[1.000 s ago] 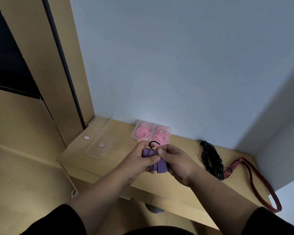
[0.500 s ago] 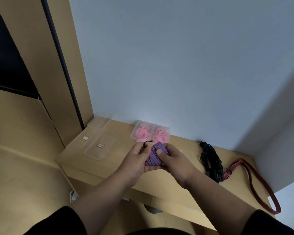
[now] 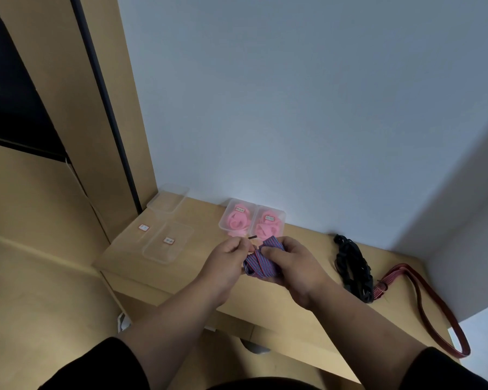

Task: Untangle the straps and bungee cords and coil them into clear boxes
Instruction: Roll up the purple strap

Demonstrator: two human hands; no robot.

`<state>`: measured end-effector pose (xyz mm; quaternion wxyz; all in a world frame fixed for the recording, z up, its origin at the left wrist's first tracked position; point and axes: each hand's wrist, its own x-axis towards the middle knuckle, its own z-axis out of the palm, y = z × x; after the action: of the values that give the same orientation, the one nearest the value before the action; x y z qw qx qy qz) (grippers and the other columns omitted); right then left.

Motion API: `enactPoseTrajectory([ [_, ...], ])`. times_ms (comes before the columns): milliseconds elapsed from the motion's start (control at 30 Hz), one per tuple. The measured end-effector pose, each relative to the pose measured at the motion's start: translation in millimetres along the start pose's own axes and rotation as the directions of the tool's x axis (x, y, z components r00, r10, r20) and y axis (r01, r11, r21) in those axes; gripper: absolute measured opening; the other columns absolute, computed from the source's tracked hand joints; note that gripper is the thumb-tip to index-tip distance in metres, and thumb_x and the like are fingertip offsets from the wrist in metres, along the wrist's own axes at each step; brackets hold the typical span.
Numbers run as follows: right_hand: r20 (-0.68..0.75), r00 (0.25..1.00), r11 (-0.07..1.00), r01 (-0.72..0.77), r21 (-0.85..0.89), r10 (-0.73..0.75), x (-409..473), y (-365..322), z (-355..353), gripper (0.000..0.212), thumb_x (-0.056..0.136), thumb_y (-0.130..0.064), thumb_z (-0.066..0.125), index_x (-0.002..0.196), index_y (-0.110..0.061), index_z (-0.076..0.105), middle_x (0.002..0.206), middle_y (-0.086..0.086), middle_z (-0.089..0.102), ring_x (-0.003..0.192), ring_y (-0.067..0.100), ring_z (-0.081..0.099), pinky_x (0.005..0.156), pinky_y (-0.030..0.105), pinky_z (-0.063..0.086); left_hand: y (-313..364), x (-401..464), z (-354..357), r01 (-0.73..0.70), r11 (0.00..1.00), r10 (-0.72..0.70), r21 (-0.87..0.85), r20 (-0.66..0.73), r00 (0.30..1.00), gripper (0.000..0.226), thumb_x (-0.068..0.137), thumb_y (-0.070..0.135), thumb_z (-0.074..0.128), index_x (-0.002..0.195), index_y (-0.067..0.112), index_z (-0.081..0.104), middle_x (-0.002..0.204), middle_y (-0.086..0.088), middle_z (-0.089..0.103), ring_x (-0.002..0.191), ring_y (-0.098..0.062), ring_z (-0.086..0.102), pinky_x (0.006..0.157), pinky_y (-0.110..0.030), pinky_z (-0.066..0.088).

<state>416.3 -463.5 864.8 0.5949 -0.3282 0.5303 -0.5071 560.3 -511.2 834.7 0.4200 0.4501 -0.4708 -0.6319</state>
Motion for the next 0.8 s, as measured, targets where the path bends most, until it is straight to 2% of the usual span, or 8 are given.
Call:
enactPoseTrajectory([
  [100, 0.049, 0.999, 0.999, -0.026, 0.046, 0.023, -2, 3, 4, 0.03, 0.09, -0.002, 0.071, 0.115, 0.001, 0.054, 0.097, 0.02, 0.074, 0.086, 0.042, 0.074, 0.067, 0.04, 0.062, -1, 2, -2, -0.051, 0.996, 0.048, 0.068, 0.037, 0.998, 0.04, 0.104, 0.026, 0.052, 0.068, 0.03, 0.07, 0.072, 0.008, 0.066, 0.071, -0.011, 0.057, 0.072, -0.031, 0.046],
  [167, 0.033, 0.999, 0.997, -0.016, 0.073, 0.013, -1, 4, 5, 0.028, 0.088, 0.002, 0.072, 0.111, -0.002, 0.056, 0.092, 0.016, 0.073, 0.082, 0.039, 0.075, 0.065, 0.039, 0.061, -3, 4, -5, -0.064, 0.996, 0.059, 0.067, 0.072, 0.996, 0.039, 0.104, 0.026, 0.051, 0.068, 0.027, 0.066, 0.069, 0.008, 0.059, 0.071, -0.013, 0.052, 0.071, -0.031, 0.042],
  [333, -0.029, 0.997, 0.998, -0.067, 0.008, 0.067, 6, 2, -4, 0.023, 0.085, 0.006, 0.069, 0.098, -0.011, 0.062, 0.087, 0.009, 0.073, 0.071, 0.029, 0.073, 0.058, 0.037, 0.059, -5, 15, -22, -0.019, 1.0, 0.019, -0.018, 0.026, 0.999, 0.051, 0.106, 0.02, 0.047, 0.058, 0.025, 0.064, 0.064, 0.013, 0.055, 0.073, -0.014, 0.05, 0.069, -0.029, 0.052],
  [467, -0.047, 0.993, 0.983, -0.115, -0.141, 0.109, 10, 1, -13, 0.023, 0.083, 0.003, 0.071, 0.1, -0.01, 0.062, 0.099, 0.018, 0.072, 0.071, 0.027, 0.073, 0.059, 0.039, 0.059, -10, 18, -35, -0.015, 1.0, 0.015, 0.016, 0.054, 0.998, 0.049, 0.105, 0.017, 0.049, 0.06, 0.025, 0.067, 0.087, 0.001, 0.062, 0.085, -0.016, 0.057, 0.078, -0.036, 0.057],
  [600, -0.06, 0.994, 0.959, -0.107, -0.262, 0.094, 12, -1, -14, 0.033, 0.082, -0.002, 0.076, 0.109, -0.008, 0.058, 0.106, 0.021, 0.07, 0.072, 0.026, 0.073, 0.059, 0.037, 0.059, -13, 17, -34, -0.007, 0.995, -0.008, 0.1, 0.145, 0.989, 0.043, 0.105, 0.018, 0.051, 0.065, 0.024, 0.067, 0.068, 0.012, 0.06, 0.073, -0.008, 0.062, 0.075, -0.034, 0.059],
  [667, -0.047, 0.996, 0.949, -0.086, -0.303, 0.075, 12, -3, -15, 0.037, 0.082, -0.004, 0.077, 0.112, -0.01, 0.056, 0.105, 0.018, 0.068, 0.072, 0.025, 0.074, 0.059, 0.036, 0.059, -11, 19, -32, 0.034, 0.993, -0.045, 0.109, 0.097, 0.994, 0.035, 0.102, 0.017, 0.055, 0.071, 0.022, 0.069, 0.069, 0.007, 0.063, 0.069, -0.011, 0.064, 0.071, -0.034, 0.059],
  [733, -0.014, 0.999, 0.93, -0.048, -0.365, 0.046, 11, -7, -15, 0.038, 0.082, -0.005, 0.078, 0.11, -0.011, 0.055, 0.103, 0.016, 0.067, 0.07, 0.021, 0.074, 0.059, 0.034, 0.058, -8, 21, -31, 0.085, 0.992, -0.087, 0.089, 0.021, 0.996, 0.017, 0.101, 0.018, 0.057, 0.088, 0.018, 0.068, 0.083, -0.001, 0.067, 0.069, -0.015, 0.064, 0.069, -0.035, 0.059],
  [800, 0.025, 1.0, 0.897, 0.001, -0.443, 0.012, 10, -10, -12, 0.037, 0.079, -0.007, 0.08, 0.106, -0.014, 0.057, 0.096, 0.01, 0.068, 0.069, 0.017, 0.071, 0.061, 0.032, 0.057, -6, 22, -31, 0.051, 0.976, -0.049, 0.214, -0.016, 0.999, 0.006, 0.099, 0.024, 0.059, 0.101, 0.021, 0.064, 0.097, 0.001, 0.066, 0.08, -0.014, 0.064, 0.077, -0.033, 0.056],
])
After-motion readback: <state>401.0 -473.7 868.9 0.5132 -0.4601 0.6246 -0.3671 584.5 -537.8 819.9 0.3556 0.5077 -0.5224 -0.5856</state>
